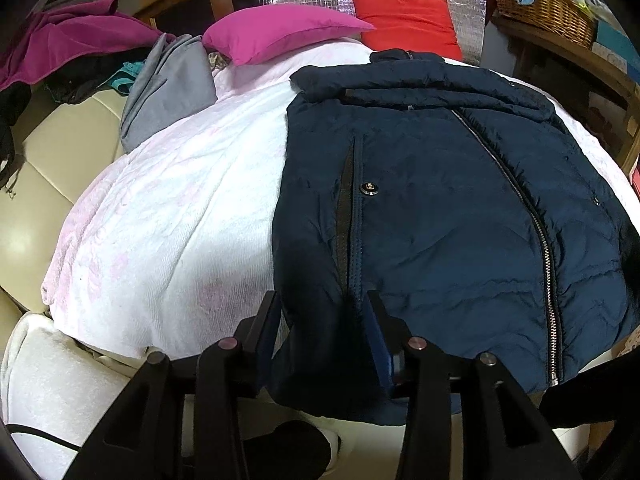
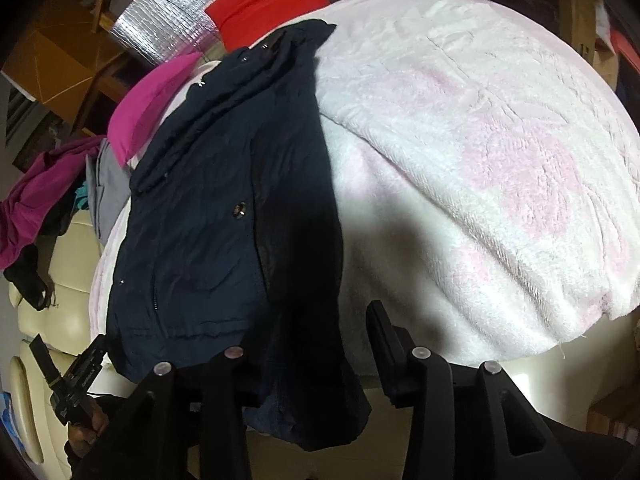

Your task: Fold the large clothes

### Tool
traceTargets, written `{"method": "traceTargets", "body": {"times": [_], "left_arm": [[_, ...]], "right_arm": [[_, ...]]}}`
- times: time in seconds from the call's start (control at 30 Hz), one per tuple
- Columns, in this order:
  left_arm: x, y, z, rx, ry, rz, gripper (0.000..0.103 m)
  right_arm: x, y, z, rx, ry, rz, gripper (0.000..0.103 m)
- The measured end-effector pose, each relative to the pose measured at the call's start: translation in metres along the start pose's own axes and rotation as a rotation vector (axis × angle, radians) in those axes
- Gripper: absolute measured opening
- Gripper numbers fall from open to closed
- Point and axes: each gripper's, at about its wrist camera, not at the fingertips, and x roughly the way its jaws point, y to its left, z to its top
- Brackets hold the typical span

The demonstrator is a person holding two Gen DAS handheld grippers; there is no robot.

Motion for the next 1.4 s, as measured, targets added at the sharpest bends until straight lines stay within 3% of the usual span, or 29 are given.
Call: {"method": "traceTargets", "body": {"times": [0.33,0.5,1.4], "left_arm": [[0.001,-0.002,-0.001,0.005,0.009,0.008,0.048],[0.001,-0.002,0.0,0.005,0.011,0.009,0.048],[0.009,-0.002,0.0,0.004,0.036,0.012,0.05]], "right_arm": [[0.013,0.019,-0.007,-0.084,0.052,-0.011,0.045],[0.006,0.035,-0.011,-0.159,0.0,0.017,0.045],[0.002,0.016,0.0,-0.061,-0.029,0.006,0.045]]}}
